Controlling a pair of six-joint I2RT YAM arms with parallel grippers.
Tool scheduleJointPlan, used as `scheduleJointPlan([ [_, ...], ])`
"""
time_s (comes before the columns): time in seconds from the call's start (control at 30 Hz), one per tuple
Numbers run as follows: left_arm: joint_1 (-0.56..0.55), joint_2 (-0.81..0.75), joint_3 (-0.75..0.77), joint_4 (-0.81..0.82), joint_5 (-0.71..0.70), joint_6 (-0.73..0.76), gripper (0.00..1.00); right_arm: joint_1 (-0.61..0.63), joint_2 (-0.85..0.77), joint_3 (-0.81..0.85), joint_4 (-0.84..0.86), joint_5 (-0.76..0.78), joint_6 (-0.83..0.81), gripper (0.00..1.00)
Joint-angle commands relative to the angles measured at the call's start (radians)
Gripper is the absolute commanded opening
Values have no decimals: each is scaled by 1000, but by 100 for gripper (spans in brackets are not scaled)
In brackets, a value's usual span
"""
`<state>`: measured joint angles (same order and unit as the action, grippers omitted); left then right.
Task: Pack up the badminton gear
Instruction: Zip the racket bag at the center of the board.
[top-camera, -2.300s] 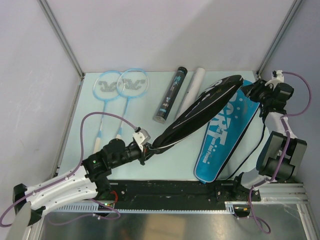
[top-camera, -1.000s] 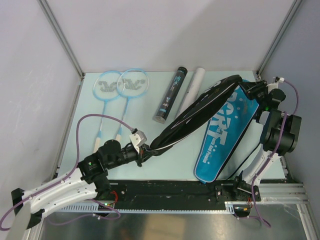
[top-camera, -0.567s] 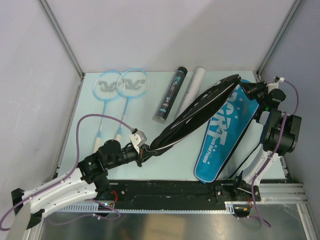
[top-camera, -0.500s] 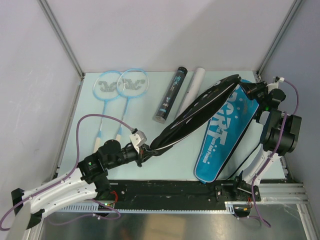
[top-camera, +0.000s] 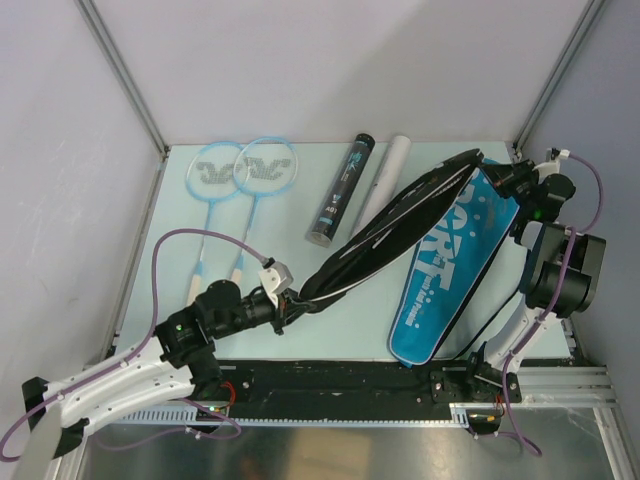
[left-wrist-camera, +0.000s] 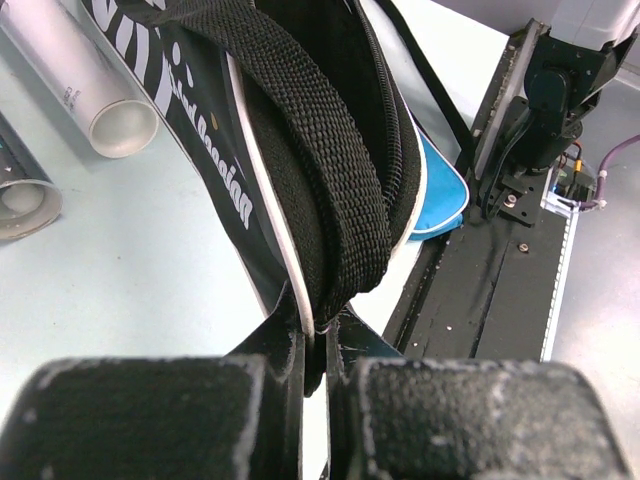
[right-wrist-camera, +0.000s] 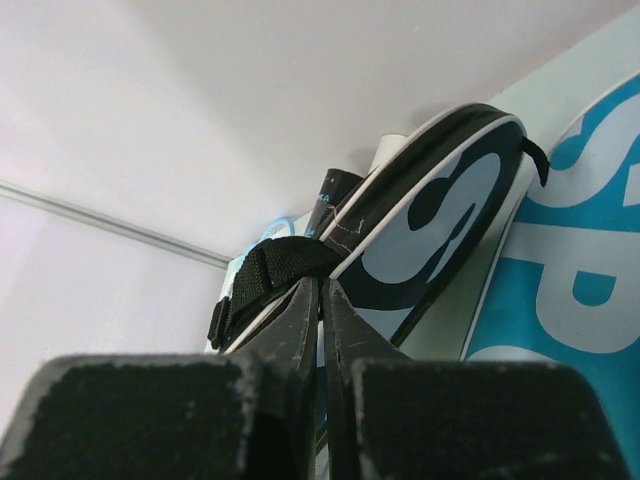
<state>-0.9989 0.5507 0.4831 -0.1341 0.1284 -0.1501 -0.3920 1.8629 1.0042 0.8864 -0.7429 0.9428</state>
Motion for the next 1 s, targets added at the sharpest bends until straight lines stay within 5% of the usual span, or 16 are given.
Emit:
scheduleJointPlan([
  [0.0,1,3,24,75,21,-5,0,20,-89,33,35,-131,-41,0],
  [0.67,4,59,51,70,8,5,0,66,-242,34,-386,-112,-362,0],
  [0.97,4,86,55,70,0,2,0,57,-258,34,-380,-202,-341,0],
])
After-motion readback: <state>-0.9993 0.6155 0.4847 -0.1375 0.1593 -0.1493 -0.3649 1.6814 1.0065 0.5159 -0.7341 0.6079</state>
